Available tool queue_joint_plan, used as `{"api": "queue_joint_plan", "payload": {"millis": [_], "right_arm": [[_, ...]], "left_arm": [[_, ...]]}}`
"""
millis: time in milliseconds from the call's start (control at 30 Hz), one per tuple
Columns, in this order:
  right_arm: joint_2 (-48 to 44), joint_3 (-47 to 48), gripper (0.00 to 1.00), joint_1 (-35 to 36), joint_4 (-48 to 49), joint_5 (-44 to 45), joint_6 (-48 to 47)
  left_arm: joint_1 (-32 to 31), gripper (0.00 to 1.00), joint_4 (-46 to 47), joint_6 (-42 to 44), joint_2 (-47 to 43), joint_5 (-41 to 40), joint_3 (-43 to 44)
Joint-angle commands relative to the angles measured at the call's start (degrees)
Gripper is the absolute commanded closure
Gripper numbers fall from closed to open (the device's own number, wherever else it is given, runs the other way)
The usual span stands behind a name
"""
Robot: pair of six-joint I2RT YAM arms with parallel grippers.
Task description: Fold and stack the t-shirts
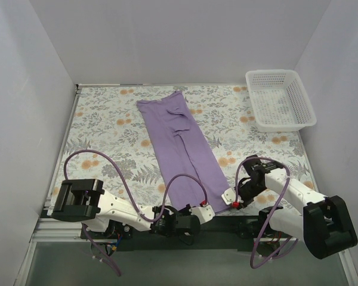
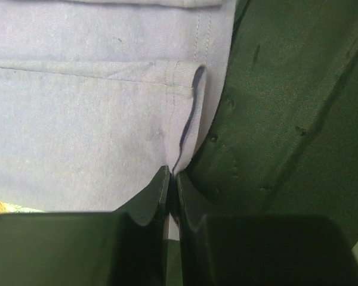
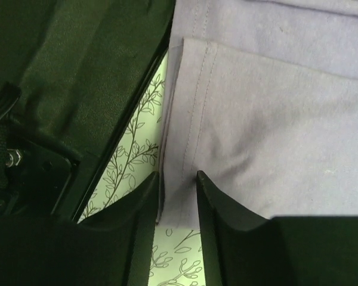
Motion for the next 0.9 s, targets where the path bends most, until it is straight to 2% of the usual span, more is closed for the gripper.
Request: {"api": "queue_joint_plan", "payload": {"millis": [0, 33, 100, 133, 233, 300, 333, 400, 433, 467, 600, 633, 700, 867], "right_arm": [[0.4, -3.3, 0.64, 1.2, 8.2, 5.5, 3.9], [0.7, -3.1, 0.69, 1.2, 8.4, 5.4, 4.7], [0.6, -2.1, 0.96, 1.2, 7.9, 4.9, 5.8], [-0.5, -1.6, 0.99, 1.1, 7.8, 4.4, 7.1], [-3.1, 2.0, 0.99, 1.2, 5.5, 0.8, 9.2], [-3.3, 5.7, 0.99, 1.2, 3.6, -2.7, 11.7], [-2.3, 9.8, 0.99, 1.2, 3.4, -3.8, 14.5], [-0.3, 14.2, 0.99, 1.2, 3.9, -5.9, 17.4], [3.1, 16.8, 0.99, 1.2, 4.2, -6.3, 20.6], [5.2, 21.8, 0.99, 1.2, 5.5, -6.7, 22.8], [18.7, 36.0, 0.99, 2.7, 9.9, -4.5, 34.9], [23.7, 38.2, 0.99, 3.0, 12.1, -3.8, 38.8], [28.3, 44.7, 0.99, 3.3, 14.4, -2.0, 43.6], [41.1, 56.5, 0.99, 3.6, 17.5, 1.7, 50.8]], "left_arm": [[0.6, 1.0, 3.3, -1.3, -3.0, 2.3, -1.8], [0.6, 1.0, 3.6, -1.4, -3.4, 2.7, -2.2], [1.2, 1.0, 4.6, -1.6, -5.5, 4.4, -3.3], [1.5, 1.0, 4.9, -1.5, -6.5, 5.0, -4.3], [4.1, 1.0, 5.3, -0.2, -11.8, 9.0, -5.6], [8.0, 1.0, 5.5, 2.0, -16.7, 11.9, -6.0], [9.8, 1.0, 5.5, 2.8, -18.3, 15.9, -6.2], [16.2, 1.0, 5.6, 5.8, -22.7, 19.6, -6.4], [18.6, 1.0, 5.7, 7.2, -23.9, 22.7, -6.4], [23.2, 1.0, 5.5, 8.2, -25.6, 24.1, -6.2], [34.2, 1.0, 5.7, 13.6, -26.9, 27.7, -5.6], [36.4, 1.0, 6.0, 15.2, -26.4, 27.9, -5.6], [43.6, 1.0, 7.7, 16.5, -25.4, 31.0, -5.9], [58.9, 1.0, 14.7, 17.8, -20.4, 34.8, -5.7]]}}
